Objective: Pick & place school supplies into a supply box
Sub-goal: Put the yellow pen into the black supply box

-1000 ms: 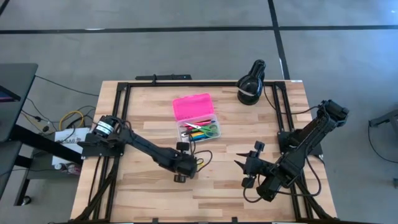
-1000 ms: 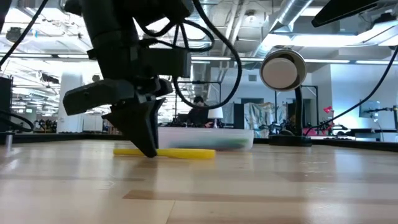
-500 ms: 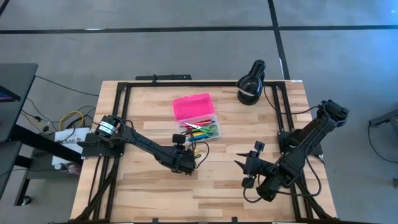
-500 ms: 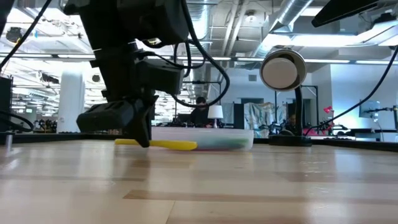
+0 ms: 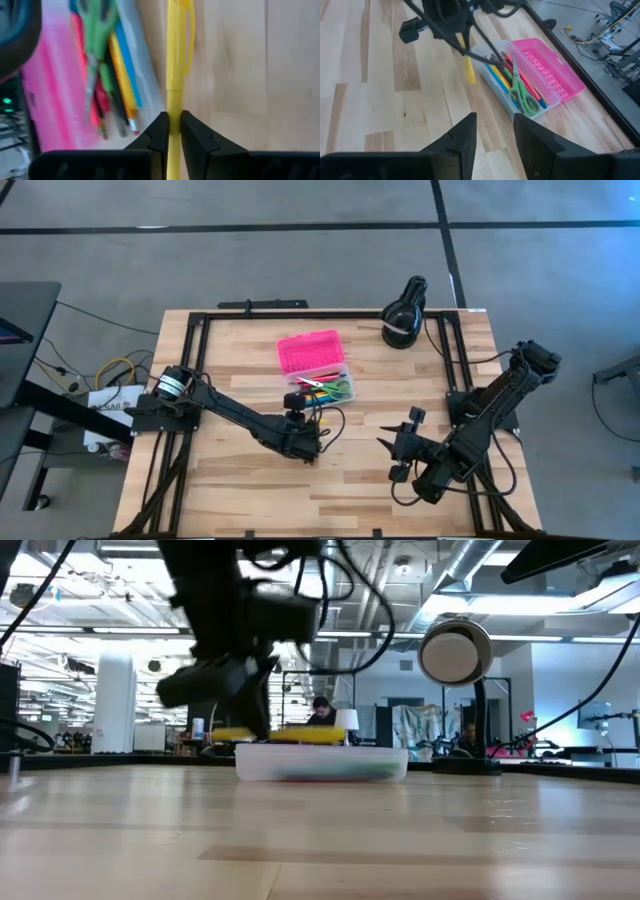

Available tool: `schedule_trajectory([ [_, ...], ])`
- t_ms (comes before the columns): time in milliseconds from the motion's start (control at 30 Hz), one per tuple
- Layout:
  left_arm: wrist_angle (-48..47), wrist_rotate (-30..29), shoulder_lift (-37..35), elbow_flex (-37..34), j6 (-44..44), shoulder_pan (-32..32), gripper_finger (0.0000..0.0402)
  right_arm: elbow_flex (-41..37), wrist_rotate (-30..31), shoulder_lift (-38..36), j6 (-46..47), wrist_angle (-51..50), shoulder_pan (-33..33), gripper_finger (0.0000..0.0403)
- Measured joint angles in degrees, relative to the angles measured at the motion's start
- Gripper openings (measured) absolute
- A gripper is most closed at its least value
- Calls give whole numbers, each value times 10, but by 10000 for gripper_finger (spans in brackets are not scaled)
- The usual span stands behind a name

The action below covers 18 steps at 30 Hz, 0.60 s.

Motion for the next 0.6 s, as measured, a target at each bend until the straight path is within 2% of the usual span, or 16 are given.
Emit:
schedule_trajectory([
  [267, -39, -42, -1, 63, 59, 34, 32, -32, 0, 0, 0, 24, 0, 125],
  [500, -36, -17, -1, 64, 81, 128, 33, -62, 0, 0, 25, 47, 0, 125],
  [600, 1, -1, 0, 59, 102, 166, 34, -66, 0, 0, 25, 54, 0, 125],
])
